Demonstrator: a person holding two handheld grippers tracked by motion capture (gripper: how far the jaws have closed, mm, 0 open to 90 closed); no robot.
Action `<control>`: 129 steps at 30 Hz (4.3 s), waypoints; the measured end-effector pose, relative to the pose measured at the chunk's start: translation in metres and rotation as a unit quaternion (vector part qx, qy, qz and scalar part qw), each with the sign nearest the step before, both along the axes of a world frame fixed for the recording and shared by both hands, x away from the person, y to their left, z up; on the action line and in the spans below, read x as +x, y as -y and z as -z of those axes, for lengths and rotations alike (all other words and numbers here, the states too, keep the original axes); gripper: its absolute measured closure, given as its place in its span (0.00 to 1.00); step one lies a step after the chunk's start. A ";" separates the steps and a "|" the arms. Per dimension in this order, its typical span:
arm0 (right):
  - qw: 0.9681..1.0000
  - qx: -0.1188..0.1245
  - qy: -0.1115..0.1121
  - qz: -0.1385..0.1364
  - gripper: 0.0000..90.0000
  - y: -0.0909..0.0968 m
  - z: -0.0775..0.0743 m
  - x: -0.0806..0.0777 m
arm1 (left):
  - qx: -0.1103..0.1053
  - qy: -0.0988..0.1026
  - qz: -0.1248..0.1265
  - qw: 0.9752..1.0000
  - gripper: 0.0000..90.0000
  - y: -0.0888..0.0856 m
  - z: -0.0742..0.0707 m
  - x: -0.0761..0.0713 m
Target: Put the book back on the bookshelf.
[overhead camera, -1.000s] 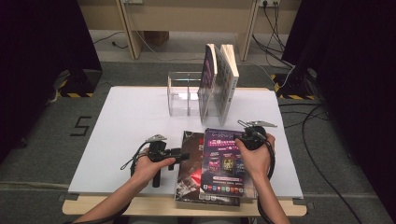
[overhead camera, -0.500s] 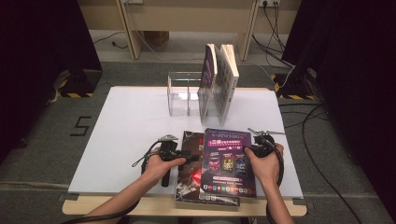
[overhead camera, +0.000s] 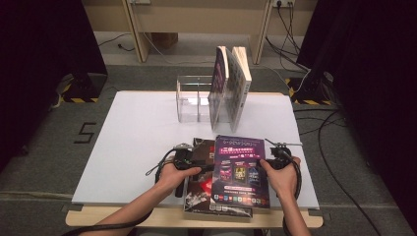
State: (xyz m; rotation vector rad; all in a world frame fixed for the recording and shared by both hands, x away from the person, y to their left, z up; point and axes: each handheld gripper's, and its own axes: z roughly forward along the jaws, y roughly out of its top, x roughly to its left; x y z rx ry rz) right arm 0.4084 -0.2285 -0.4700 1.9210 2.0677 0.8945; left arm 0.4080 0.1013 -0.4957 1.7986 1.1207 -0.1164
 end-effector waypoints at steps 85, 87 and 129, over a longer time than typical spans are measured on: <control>0.998 0.039 -0.006 -0.049 0.62 -0.041 0.001 0.088 | 0.051 0.010 -0.018 0.999 0.61 -0.025 -0.003 -0.012; 0.998 0.039 0.003 -0.053 0.63 -0.039 0.000 0.088 | 0.053 0.010 -0.017 0.998 0.61 -0.025 -0.003 -0.012; 0.989 0.142 -0.027 -0.040 0.88 -0.036 -0.025 0.037 | 0.068 0.017 -0.024 0.997 0.65 -0.025 -0.005 -0.016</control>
